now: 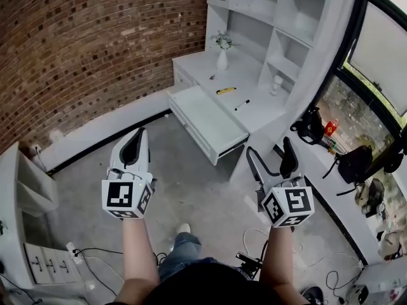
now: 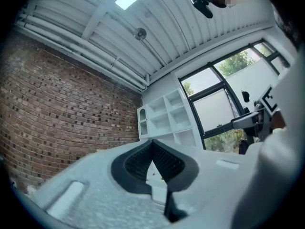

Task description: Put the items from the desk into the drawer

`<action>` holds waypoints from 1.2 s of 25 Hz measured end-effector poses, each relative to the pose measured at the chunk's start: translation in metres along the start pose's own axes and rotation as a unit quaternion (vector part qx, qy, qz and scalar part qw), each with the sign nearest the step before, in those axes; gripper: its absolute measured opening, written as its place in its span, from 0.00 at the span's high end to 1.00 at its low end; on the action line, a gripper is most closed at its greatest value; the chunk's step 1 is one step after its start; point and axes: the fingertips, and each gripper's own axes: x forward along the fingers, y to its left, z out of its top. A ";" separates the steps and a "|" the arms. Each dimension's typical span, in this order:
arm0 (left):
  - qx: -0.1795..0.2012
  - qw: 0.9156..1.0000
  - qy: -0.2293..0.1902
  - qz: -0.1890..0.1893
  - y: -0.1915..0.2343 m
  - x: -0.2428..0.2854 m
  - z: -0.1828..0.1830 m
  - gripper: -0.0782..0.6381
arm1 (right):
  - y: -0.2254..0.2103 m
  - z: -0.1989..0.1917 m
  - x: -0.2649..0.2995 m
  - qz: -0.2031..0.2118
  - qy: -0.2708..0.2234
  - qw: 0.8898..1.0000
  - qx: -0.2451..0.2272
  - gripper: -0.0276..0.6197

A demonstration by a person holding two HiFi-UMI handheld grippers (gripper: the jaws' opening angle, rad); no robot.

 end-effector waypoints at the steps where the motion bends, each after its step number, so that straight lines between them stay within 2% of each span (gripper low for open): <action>1: -0.001 1.000 0.001 -0.001 0.009 0.012 -0.006 0.88 | 0.001 -0.003 0.016 -0.001 0.002 1.000 -0.003 0.28; 10: -0.012 1.000 0.012 -0.006 0.097 0.120 -0.052 0.88 | 0.005 -0.029 0.154 -0.014 0.027 0.999 -0.016 0.28; 14: -0.018 1.000 0.016 -0.015 0.133 0.158 -0.072 0.88 | 0.005 -0.029 0.205 -0.037 0.017 0.999 -0.017 0.31; 23: -0.023 0.999 0.017 -0.033 0.168 0.210 -0.096 0.88 | 0.006 -0.047 0.269 -0.048 0.031 0.998 -0.025 0.33; 30: -0.036 0.999 0.022 -0.017 0.196 0.236 -0.120 0.89 | 0.003 -0.065 0.316 -0.042 0.054 0.997 -0.040 0.34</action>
